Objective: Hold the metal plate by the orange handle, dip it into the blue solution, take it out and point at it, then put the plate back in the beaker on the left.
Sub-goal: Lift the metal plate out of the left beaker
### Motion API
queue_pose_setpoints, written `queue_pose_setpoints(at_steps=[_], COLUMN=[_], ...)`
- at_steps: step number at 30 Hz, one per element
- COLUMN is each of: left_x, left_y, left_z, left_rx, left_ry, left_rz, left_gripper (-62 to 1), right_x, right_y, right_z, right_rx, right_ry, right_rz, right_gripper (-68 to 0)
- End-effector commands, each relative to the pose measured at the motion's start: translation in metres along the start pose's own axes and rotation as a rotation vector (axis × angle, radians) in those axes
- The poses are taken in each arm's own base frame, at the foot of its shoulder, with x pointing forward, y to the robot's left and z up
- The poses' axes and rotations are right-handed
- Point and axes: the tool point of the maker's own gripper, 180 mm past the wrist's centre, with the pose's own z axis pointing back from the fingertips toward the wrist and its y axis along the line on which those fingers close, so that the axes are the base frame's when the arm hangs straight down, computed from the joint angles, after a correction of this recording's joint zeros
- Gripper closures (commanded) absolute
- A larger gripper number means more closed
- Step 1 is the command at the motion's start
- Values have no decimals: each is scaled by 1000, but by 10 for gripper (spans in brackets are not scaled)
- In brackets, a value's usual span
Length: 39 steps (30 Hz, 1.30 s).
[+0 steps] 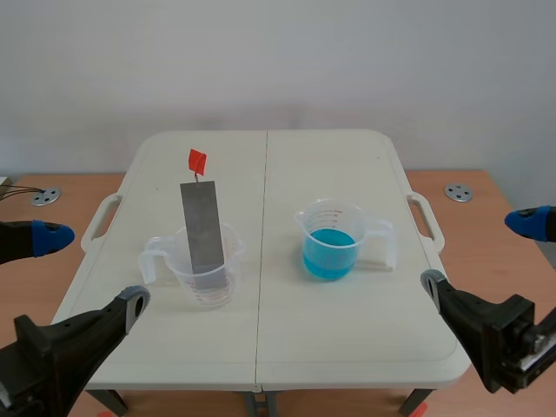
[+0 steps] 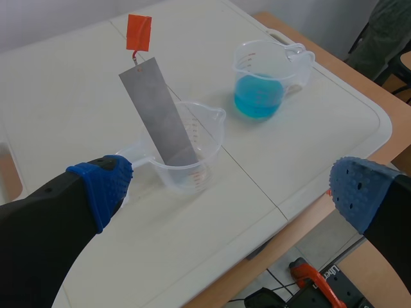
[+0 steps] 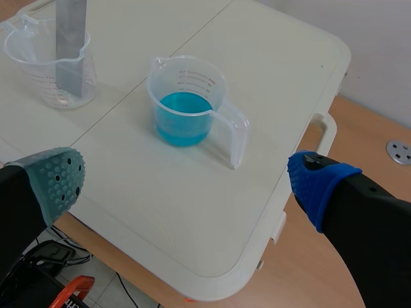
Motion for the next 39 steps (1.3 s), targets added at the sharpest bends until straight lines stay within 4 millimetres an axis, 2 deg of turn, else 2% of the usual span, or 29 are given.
queue_pose_setpoints(at_steps=[1,12,18,19,20,23,24,28,33,39], left_x=[7,7,6,6,5,2,2,3,0,-12], left_y=[-1,-1,-1,-1,0,0,0,0,-1,-2], left_z=[-1,-1,-1,-1,-1,-1,-1,-1,0,20], left_rx=[-4,-4,-3,-3,1,3,3,3,2,26], left_ry=[-26,-26,-25,-22,-18,0,0,-4,7,32], left_rz=[4,4,4,4,3,4,4,6,10,38], left_gripper=[-623,-623,-623,-562,-470,-45,-13,-15,-15,-15], right_x=[10,9,21,23,25,27,28,39,51,54], right_y=[0,0,-3,-2,-1,6,9,20,23,26], right_z=[-2,-2,-10,-12,-15,-24,-27,-42,-65,-95], right_rx=[3,6,10,13,19,45,55,94,114,136], right_ry=[-34,-26,-61,-68,-71,-67,-67,-93,-117,-132], right_rz=[5,27,43,45,46,46,46,51,57,38], right_gripper=[-663,-663,-663,-663,-663,-663,-663,-663,-663,-663])
